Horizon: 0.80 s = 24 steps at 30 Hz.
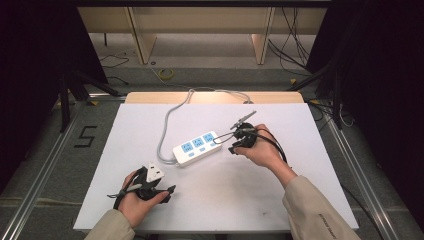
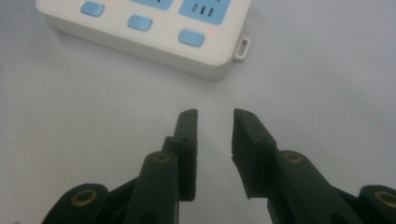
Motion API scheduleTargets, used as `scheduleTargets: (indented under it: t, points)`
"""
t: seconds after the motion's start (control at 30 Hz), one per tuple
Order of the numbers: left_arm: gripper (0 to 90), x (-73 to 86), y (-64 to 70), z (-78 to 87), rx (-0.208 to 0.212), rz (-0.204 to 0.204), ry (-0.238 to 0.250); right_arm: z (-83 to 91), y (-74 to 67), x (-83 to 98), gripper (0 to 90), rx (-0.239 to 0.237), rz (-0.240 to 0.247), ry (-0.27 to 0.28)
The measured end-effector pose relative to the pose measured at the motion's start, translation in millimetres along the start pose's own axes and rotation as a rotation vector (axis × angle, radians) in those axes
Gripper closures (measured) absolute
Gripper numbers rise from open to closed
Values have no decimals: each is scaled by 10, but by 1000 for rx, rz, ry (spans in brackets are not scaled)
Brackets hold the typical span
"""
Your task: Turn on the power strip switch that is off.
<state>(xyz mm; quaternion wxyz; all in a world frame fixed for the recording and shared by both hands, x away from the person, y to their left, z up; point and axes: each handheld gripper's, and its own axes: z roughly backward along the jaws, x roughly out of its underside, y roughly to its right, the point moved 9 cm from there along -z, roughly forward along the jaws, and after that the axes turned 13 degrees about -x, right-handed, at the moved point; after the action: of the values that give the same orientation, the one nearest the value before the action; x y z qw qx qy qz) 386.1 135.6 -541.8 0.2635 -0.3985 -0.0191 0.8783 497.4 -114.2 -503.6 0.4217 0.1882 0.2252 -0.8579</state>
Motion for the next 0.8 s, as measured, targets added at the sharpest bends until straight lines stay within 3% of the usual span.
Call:
scheduleTargets:
  t: [0.53, 0.8]
  points:
    - [295, 17, -21, -3, -5, 4, -4, 303, 25, 632, 569, 4, -28, 102]
    - [295, 20, -26, -5, -9, 9, -5, 425, -2, 971, 543, 13, -34, 164]
